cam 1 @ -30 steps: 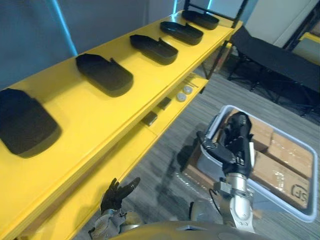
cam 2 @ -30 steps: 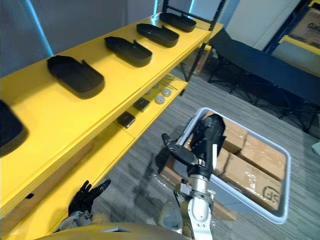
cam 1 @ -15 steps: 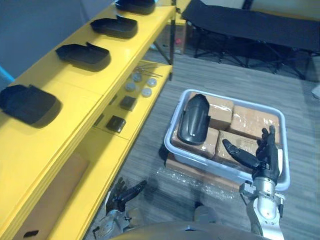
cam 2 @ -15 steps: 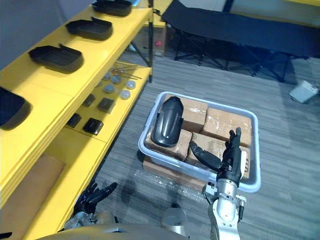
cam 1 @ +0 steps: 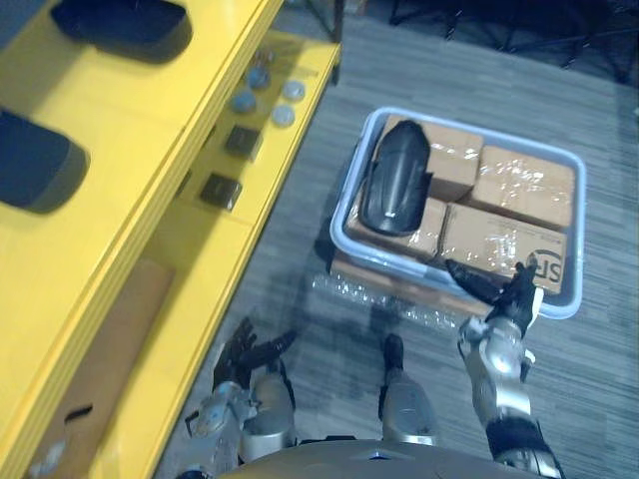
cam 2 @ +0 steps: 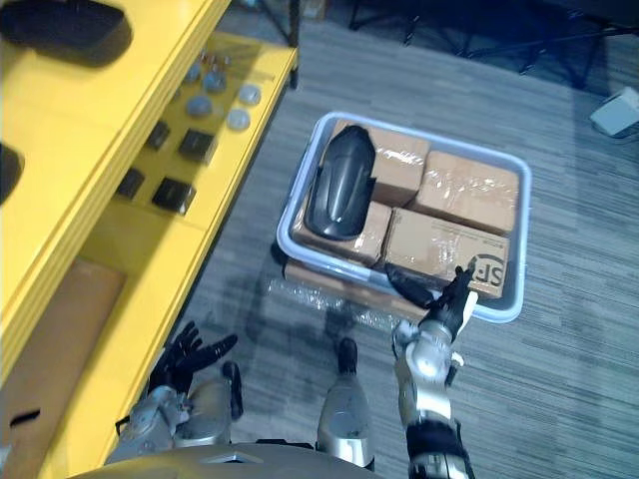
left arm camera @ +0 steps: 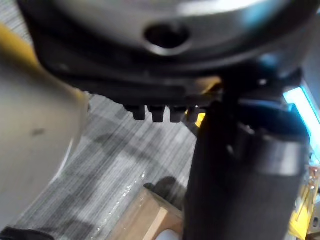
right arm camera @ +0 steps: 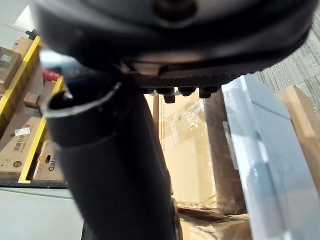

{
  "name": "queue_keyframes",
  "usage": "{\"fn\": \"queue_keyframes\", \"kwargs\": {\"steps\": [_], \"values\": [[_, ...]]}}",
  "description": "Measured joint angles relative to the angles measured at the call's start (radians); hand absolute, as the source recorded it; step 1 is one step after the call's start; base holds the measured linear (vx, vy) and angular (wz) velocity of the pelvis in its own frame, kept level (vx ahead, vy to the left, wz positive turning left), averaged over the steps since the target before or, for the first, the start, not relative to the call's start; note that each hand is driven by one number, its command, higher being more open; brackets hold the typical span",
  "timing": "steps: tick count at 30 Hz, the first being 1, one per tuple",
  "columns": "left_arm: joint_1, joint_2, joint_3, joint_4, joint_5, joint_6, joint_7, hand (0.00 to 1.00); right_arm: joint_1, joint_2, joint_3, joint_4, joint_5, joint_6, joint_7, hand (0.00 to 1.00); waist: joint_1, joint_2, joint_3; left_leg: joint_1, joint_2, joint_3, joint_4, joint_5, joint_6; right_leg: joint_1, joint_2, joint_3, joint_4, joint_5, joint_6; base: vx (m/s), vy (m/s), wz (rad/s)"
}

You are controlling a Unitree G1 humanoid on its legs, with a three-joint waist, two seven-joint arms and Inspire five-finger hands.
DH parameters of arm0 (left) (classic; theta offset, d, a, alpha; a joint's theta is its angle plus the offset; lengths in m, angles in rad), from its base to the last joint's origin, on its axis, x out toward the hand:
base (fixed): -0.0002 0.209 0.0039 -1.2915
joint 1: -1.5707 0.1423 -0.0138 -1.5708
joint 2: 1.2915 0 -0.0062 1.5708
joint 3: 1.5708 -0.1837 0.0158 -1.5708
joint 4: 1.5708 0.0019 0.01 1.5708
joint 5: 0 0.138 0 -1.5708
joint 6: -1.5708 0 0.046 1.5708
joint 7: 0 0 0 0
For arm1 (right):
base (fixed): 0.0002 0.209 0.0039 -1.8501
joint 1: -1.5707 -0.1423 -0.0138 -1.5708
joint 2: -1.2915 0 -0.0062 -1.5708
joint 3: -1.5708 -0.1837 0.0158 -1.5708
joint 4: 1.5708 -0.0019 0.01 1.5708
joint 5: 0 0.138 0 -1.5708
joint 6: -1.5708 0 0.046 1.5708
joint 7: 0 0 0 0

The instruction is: Walk over and take three plastic housings, then place them on the shelf

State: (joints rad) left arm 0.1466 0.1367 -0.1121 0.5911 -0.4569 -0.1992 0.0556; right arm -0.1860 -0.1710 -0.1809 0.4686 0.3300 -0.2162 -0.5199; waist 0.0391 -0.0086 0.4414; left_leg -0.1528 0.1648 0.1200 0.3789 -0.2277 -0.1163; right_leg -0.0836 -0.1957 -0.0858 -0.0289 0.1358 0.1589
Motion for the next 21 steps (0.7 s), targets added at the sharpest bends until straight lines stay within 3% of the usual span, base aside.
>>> {"fn": "queue_keyframes", "kwargs": {"steps": [2, 7, 15, 18, 19, 21], "values": [[-0.006, 0.000, 0.000, -0.013, -0.001, 0.000, 0.000, 1.00, -0.085, -0.042, -0.001, 0.024, 0.025, 0.019, -0.008, 1.00, 0.017, -0.004, 0.005, -0.046, 0.000, -0.017, 0.023, 0.001, -0.001, -0.025, 0.001, -0.010, 0.000, 0.009, -0.001, -0.09, 0.026, 0.19], [-0.025, -0.003, 0.001, -0.011, -0.016, 0.001, -0.001, 1.00, -0.303, -0.174, -0.002, 0.134, 0.041, 0.043, -0.006, 1.00, 0.057, 0.013, 0.021, -0.115, -0.006, -0.069, 0.077, -0.004, 0.002, -0.050, 0.001, -0.044, 0.012, 0.013, 0.001, -0.03, 0.030, 0.20], [-0.036, -0.011, 0.010, 0.014, -0.022, -0.002, -0.019, 1.00, -0.451, -0.277, 0.026, 0.230, 0.064, 0.093, 0.051, 1.00, 0.097, 0.039, 0.059, -0.164, -0.011, -0.101, 0.122, -0.011, 0.007, -0.074, -0.003, -0.076, 0.042, 0.013, 0.001, -0.04, 0.016, 0.10], [-0.039, -0.014, 0.009, 0.014, -0.024, -0.003, -0.027, 1.00, -0.499, -0.324, 0.040, 0.293, 0.070, 0.187, 0.066, 1.00, 0.098, 0.047, 0.063, -0.180, -0.014, -0.107, 0.143, -0.018, 0.012, -0.078, -0.006, -0.084, 0.047, 0.013, 0.001, -0.05, 0.035, 0.04], [-0.041, -0.017, 0.005, 0.021, -0.053, -0.007, -0.027, 1.00, -0.527, -0.350, 0.055, 0.347, 0.072, 0.235, 0.076, 1.00, 0.099, 0.054, 0.066, -0.192, -0.015, -0.108, 0.156, -0.021, 0.013, -0.085, -0.008, -0.089, 0.049, 0.015, 0.005, -0.07, 0.041, 0.00], [-0.061, -0.024, -0.008, 0.041, -0.079, -0.015, -0.023, 1.00, -0.551, -0.386, 0.055, 0.405, 0.079, 0.275, 0.074, 1.00, 0.108, 0.080, 0.077, -0.204, -0.016, -0.111, 0.166, -0.023, 0.015, -0.094, -0.011, -0.093, 0.061, 0.016, 0.005, -0.06, 0.032, 0.02]]}}
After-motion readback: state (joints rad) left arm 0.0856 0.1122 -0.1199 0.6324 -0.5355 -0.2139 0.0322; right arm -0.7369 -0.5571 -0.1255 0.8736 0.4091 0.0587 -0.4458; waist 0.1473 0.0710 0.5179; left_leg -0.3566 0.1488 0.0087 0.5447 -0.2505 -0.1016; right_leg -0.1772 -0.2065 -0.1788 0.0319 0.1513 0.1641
